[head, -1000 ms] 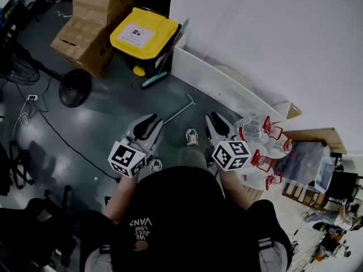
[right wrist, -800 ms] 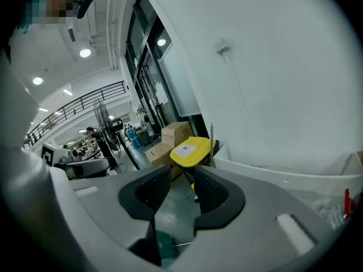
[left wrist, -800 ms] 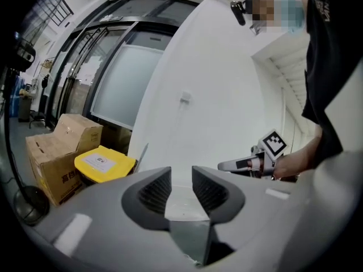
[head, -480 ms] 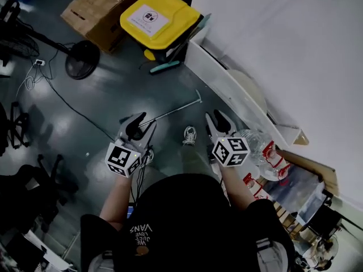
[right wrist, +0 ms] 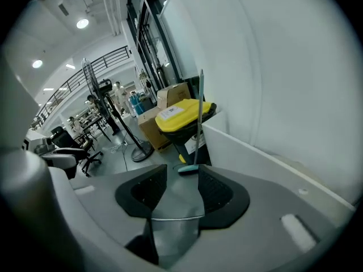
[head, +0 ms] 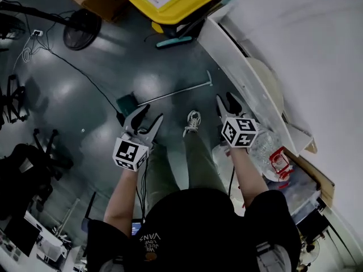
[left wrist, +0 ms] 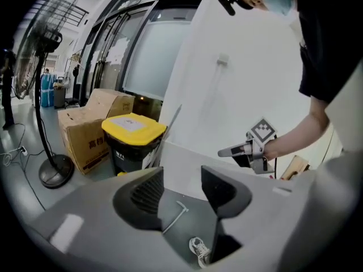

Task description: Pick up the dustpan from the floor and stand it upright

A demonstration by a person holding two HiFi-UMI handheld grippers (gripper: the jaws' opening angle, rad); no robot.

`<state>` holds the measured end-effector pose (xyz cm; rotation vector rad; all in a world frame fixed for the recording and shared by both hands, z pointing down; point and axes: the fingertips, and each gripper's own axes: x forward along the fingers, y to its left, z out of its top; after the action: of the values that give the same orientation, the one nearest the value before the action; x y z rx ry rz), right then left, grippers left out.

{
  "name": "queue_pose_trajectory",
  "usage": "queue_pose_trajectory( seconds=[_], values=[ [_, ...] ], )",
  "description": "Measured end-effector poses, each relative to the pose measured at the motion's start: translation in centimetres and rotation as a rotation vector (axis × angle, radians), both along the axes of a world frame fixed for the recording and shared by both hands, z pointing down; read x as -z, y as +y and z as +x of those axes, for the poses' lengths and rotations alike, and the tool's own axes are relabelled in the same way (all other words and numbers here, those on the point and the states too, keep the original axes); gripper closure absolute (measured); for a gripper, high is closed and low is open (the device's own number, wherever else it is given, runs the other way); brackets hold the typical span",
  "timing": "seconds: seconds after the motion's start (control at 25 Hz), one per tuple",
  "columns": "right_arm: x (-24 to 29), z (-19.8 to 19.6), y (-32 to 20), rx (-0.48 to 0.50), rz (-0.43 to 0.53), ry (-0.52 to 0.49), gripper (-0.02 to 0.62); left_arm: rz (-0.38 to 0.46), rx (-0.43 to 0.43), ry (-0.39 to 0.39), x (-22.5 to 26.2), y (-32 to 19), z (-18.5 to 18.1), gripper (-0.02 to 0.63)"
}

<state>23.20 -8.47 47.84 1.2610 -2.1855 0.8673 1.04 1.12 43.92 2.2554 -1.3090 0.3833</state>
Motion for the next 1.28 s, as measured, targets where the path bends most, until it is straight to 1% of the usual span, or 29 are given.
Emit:
queue_pose_trajectory(
  seconds=[0.12, 0.32, 0.4, 0.6, 0.84, 1.08, 1.28],
  values=[
    [-4.5, 0.0, -0.6, 0.007, -0.003, 0.044, 0.446, -0.037, -0.015, -0.012, -4.6, 0.0, 0.0, 0.38],
    [-12.5, 1.1, -0.3, -0.074, -0.061, 0.09, 0.446, -0.069, -0.022, -0.04, -12.2, 0.2, -0.8, 0.379],
    [-16.1, 1.3, -0.2, -0.087, -0.096, 0.111, 0.446, -0.077, -0.025, -0.056, -15.3, 0.0, -1.3, 0.379],
    [-25.0, 2.4, 0.2, -0.067, -0.176, 0.195, 0.446, -0.109, -0.064, -0.08, -22.7, -0.5, -1.4, 0.377],
    [-34.5, 4.1, 1.2, -0.014, -0.274, 0.299, 0.446, -0.199, -0.086, -0.099, -31.9, 1.2, -1.5, 0.377],
    [-42.1, 6.6, 0.1, -0.041, -0.335, 0.317, 0.446, -0.261, -0.084, -0.102, -39.5, 2.6, -0.9, 0.377],
    [-46.9, 7.2, -0.5, -0.002, -0.367, 0.328, 0.446, -0.286, -0.084, -0.091, -43.9, 2.8, 0.5, 0.377]
  ],
)
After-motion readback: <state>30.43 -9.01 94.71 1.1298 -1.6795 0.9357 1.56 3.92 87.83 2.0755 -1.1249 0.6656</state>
